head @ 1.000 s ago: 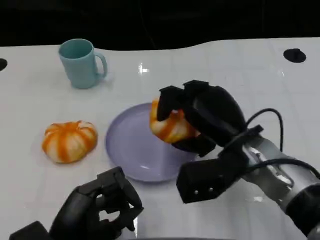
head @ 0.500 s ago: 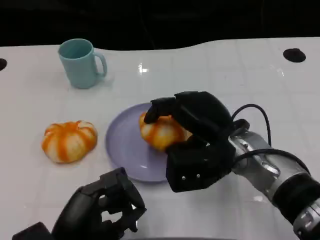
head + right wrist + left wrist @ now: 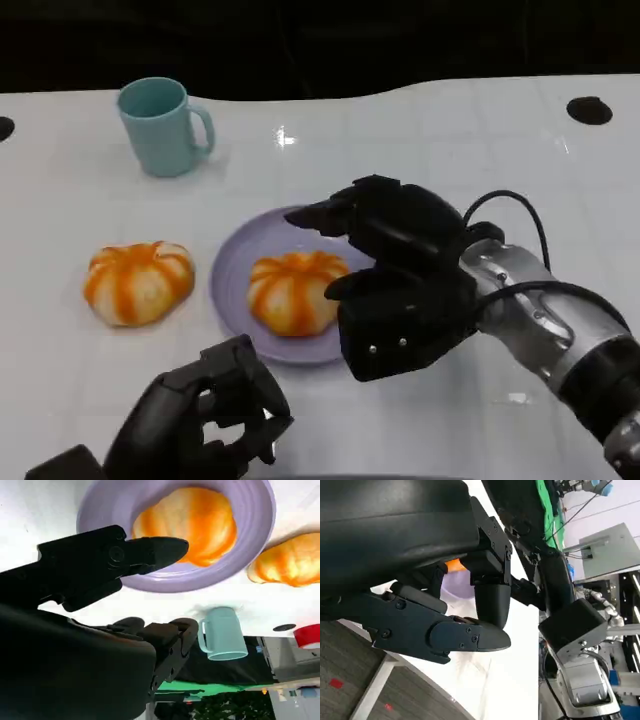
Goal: Grasp the bread from the table and place it into the plate.
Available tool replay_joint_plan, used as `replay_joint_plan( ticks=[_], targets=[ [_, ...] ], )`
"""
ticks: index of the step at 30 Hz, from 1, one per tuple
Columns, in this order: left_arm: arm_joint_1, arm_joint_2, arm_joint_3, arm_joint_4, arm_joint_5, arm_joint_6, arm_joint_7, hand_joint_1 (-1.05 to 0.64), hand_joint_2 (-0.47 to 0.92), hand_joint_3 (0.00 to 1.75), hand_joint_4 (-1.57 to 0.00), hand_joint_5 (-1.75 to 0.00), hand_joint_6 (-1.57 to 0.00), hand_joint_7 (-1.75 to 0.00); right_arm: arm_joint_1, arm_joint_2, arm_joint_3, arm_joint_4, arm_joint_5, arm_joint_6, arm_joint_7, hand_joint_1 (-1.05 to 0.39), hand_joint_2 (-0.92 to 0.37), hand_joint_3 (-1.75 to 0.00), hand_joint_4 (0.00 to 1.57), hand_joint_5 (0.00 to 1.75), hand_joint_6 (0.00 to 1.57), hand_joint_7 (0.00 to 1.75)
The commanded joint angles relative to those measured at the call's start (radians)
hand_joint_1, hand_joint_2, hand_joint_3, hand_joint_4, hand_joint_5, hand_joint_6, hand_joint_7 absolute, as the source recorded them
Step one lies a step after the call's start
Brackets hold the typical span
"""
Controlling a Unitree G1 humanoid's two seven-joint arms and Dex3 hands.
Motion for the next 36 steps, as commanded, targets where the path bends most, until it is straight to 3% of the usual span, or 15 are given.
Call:
replay_joint_plan(
  ticks=[1,8,12,19,21,22,23,24,26,27,30,36],
  targets=[
    [0.002,0.011,0.006,0.001,0.009,-0.017,0.011,-0.53,0.92,0.33,-0.68,-1.75,-0.59,-1.56,0.045,-0.031,-0.020,-0.070,0.037,0.021,0.047,-0.70,-0.92,-0.27,0.00,0.40,0.29,0.00],
    [0.001,0.008,0.006,0.003,0.003,-0.011,0.011,-0.54,0.92,0.33,-0.68,-1.75,-0.59,-1.56,0.140,-0.099,-0.077,-0.207,0.114,-0.036,0.071,-0.68,-0.92,-0.25,0.01,0.51,0.30,0.01],
    [0.000,0.010,0.007,0.005,0.004,-0.013,0.010,-0.54,0.92,0.32,-0.68,-1.75,-0.59,-1.56,0.213,-0.145,-0.115,-0.280,0.157,-0.112,0.049,-0.65,-0.92,-0.22,0.00,0.67,0.32,0.02],
    [-0.006,0.014,0.011,0.014,-0.004,-0.016,0.002,-0.54,0.92,0.33,-0.68,-1.75,-0.59,-1.56,0.368,-0.175,-0.211,-0.354,0.252,-0.256,-0.026,-0.48,-0.92,-0.08,0.36,0.87,0.61,0.16],
    [-0.007,0.015,0.012,0.016,-0.010,-0.013,-0.003,-0.54,0.92,0.33,-0.68,-1.75,-0.59,-1.57,0.407,-0.171,-0.235,-0.367,0.281,-0.285,-0.036,-0.39,-0.92,-0.07,0.45,1.02,0.70,0.29],
    [-0.008,0.016,0.012,0.016,-0.010,-0.011,-0.003,-0.54,0.92,0.33,-0.68,-1.75,-0.60,-1.57,0.422,-0.168,-0.245,-0.367,0.291,-0.304,-0.046,-0.34,-0.91,-0.07,0.51,1.10,0.70,0.46],
    [-0.007,0.017,0.011,0.016,-0.010,-0.011,-0.003,-0.54,0.92,0.33,-0.69,-1.75,-0.60,-1.57,0.432,-0.166,-0.252,-0.367,0.296,-0.318,-0.052,-0.28,-0.87,-0.15,0.56,1.20,0.65,0.75],
    [-0.007,0.017,0.011,0.015,-0.009,-0.011,-0.001,-0.54,0.92,0.32,-0.69,-1.75,-0.60,-1.57,0.445,-0.163,-0.259,-0.371,0.304,-0.325,-0.057,-0.25,-0.78,-0.33,0.58,1.25,0.62,0.90],
    [-0.007,0.017,0.011,0.018,-0.007,-0.014,0.001,-0.53,0.92,0.32,-0.69,-1.75,-0.60,-1.57,0.475,-0.156,-0.273,-0.393,0.332,-0.313,-0.048,-0.16,-0.46,-0.91,0.60,1.48,0.61,1.19],
    [-0.006,0.019,0.010,0.019,-0.003,-0.016,0.002,-0.53,0.92,0.32,-0.69,-1.75,-0.60,-1.57,0.492,-0.150,-0.280,-0.405,0.359,-0.308,-0.037,-0.14,-0.39,-1.03,0.60,1.53,0.61,1.25],
    [-0.003,0.023,0.008,0.015,0.010,-0.017,0.007,-0.55,0.92,0.32,-0.69,-1.75,-0.60,-1.56,0.534,-0.147,-0.293,-0.439,0.406,-0.300,-0.012,-0.05,-0.33,-1.17,0.59,1.71,0.59,1.41],
    [0.002,0.020,0.004,0.005,-0.001,-0.007,0.004,-0.55,0.92,0.30,-0.68,-1.75,-0.60,-1.55,0.612,-0.158,-0.316,-0.530,0.433,-0.261,0.023,-0.06,-0.34,-1.20,0.59,1.75,0.53,1.59]
  ],
)
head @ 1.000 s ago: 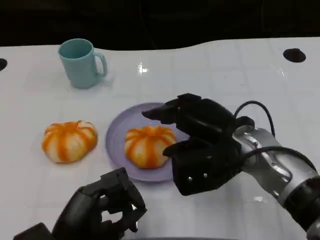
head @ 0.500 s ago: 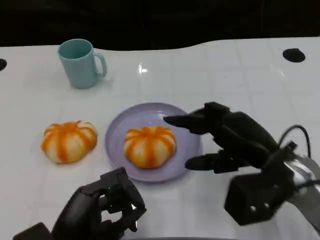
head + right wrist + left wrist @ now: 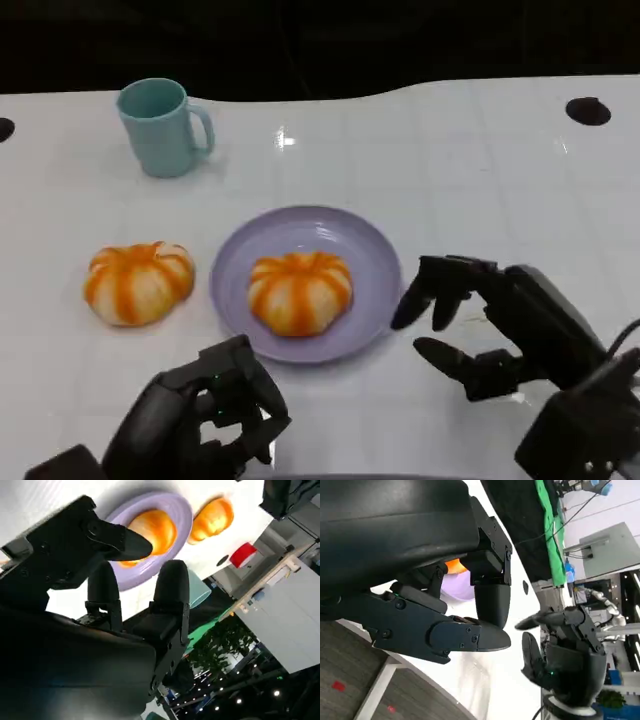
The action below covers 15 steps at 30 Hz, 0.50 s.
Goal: Grasp the bread from the table and place it into the plate.
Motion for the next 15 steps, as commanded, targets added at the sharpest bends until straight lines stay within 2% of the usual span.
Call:
replay_joint_plan(
  ticks=[1,8,15],
  targets=[
    [0.008,0.011,0.003,-0.008,-0.004,0.004,0.006,-0.55,0.92,0.30,-0.68,-1.75,-0.60,-1.55,0.060,-0.012,-0.034,-0.074,0.035,0.036,0.030,-0.06,-0.33,-1.22,0.59,1.75,0.53,1.59],
    [0.008,0.013,0.005,-0.006,0.003,-0.005,0.009,-0.57,0.92,0.31,-0.68,-1.75,-0.60,-1.53,0.148,-0.023,-0.065,-0.155,0.010,0.055,0.029,-0.06,-0.26,-1.34,0.62,1.75,0.53,1.59],
    [0.005,0.018,0.011,-0.005,-0.013,-0.002,-0.001,-0.58,0.92,0.31,-0.67,-1.75,-0.60,-1.52,0.218,-0.036,-0.086,-0.195,-0.016,0.042,0.025,-0.07,-0.25,-1.34,0.63,1.75,0.54,1.59]
  ],
)
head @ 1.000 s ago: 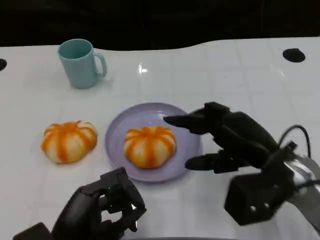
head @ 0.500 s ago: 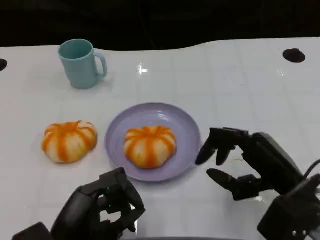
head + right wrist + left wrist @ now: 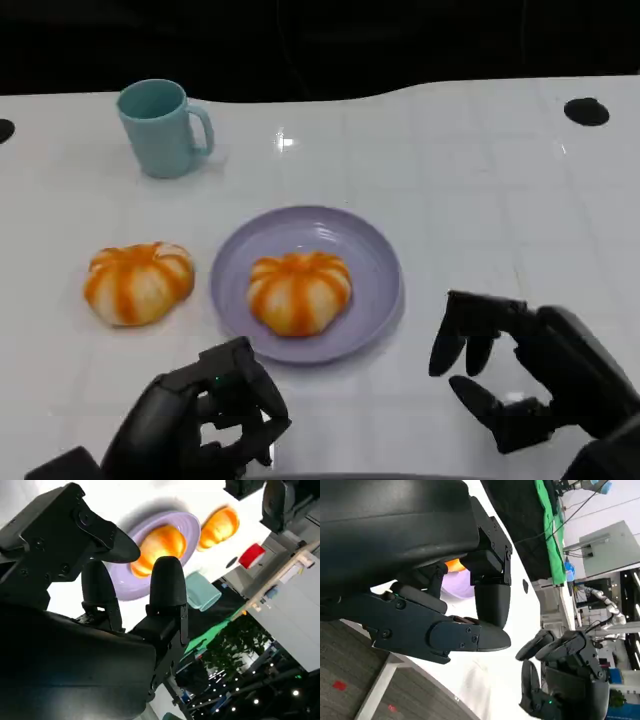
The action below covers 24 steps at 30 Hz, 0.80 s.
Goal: Grasp the bread from the table and place it into the plate.
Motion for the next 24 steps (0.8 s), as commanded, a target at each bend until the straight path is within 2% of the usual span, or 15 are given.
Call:
replay_joint_plan(
  ticks=[1,7,12,24],
  targets=[
    [0.000,0.018,0.013,0.003,-0.013,-0.006,-0.002,-0.57,0.92,0.31,-0.67,-1.75,-0.61,-1.52,0.046,-0.020,-0.029,-0.033,-0.002,-0.005,-0.007,-0.07,-0.25,-1.34,0.63,1.75,0.54,1.59],
    [0.001,0.023,0.017,0.002,-0.026,-0.002,-0.009,-0.55,0.92,0.32,-0.67,-1.75,-0.61,-1.52,0.067,-0.012,-0.041,-0.032,-0.009,-0.006,-0.013,-0.04,-0.27,-1.34,0.64,1.75,0.64,1.46],
    [0.003,0.026,0.019,0.000,-0.025,0.002,-0.005,-0.55,0.92,0.31,-0.67,-1.75,-0.61,-1.52,0.075,-0.017,-0.044,-0.031,-0.040,-0.006,-0.022,-0.05,-0.23,-1.42,0.69,1.72,0.74,1.36],
    [-0.001,0.027,0.024,0.005,-0.027,-0.001,-0.006,-0.55,0.92,0.31,-0.67,-1.75,-0.60,-1.53,0.066,-0.011,-0.045,-0.011,-0.066,-0.004,-0.050,-0.03,-0.21,-1.41,0.77,1.70,0.78,1.36]
  ],
)
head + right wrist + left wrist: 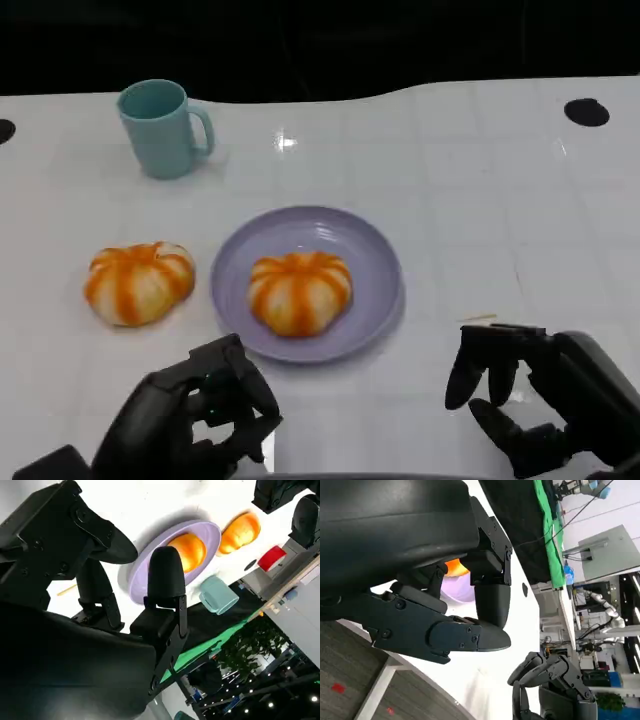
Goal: Grasp the bread from the table and place it into the plate.
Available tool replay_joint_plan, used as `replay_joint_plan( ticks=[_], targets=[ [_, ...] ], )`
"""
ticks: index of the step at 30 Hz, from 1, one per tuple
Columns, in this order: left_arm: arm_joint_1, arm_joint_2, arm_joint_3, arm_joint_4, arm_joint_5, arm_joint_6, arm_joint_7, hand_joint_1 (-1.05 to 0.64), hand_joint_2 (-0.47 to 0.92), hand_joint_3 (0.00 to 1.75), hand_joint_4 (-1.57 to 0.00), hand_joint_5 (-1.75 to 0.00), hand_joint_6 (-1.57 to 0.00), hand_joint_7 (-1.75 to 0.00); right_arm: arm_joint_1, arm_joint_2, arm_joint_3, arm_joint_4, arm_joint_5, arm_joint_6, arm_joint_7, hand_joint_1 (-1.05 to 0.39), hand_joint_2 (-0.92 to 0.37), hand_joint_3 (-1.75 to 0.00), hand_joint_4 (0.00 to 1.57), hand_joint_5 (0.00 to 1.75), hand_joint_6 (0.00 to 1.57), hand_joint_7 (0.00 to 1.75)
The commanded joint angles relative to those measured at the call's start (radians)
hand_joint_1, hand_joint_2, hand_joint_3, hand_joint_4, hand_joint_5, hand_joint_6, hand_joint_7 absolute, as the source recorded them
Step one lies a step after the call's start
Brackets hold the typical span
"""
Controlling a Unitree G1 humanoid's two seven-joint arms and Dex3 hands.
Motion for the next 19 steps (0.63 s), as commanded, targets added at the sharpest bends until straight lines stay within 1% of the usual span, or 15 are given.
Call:
replay_joint_plan(
  ticks=[1,6,15,19],
  targets=[
    [-0.001,0.017,0.011,0.005,-0.011,-0.003,-0.004,-0.55,0.92,0.31,-0.67,-1.75,-0.60,-1.53,-0.005,-0.008,-0.014,0.010,0.004,-0.002,-0.014,-0.03,-0.21,-1.42,0.78,1.70,0.78,1.36],
    [-0.001,0.017,0.015,0.012,-0.004,-0.022,-0.003,-0.54,0.92,0.31,-0.67,-1.75,-0.60,-1.53,-0.004,-0.012,-0.013,0.009,-0.001,-0.004,-0.018,-0.02,-0.18,-1.45,0.79,1.69,0.78,1.36],
    [0.003,0.014,0.016,-0.002,-0.009,0.005,0.002,-0.55,0.92,0.30,-0.68,-1.75,-0.60,-1.54,-0.009,-0.019,-0.011,0.020,-0.008,-0.014,-0.019,-0.03,-0.17,-1.44,0.81,1.68,0.80,1.35],
    [0.002,0.015,0.017,-0.003,-0.014,0.008,-0.003,-0.54,0.92,0.30,-0.68,-1.75,-0.60,-1.54,-0.011,-0.017,-0.010,0.019,-0.010,-0.002,-0.016,-0.04,-0.17,-1.44,0.83,1.68,0.80,1.35]
  ],
)
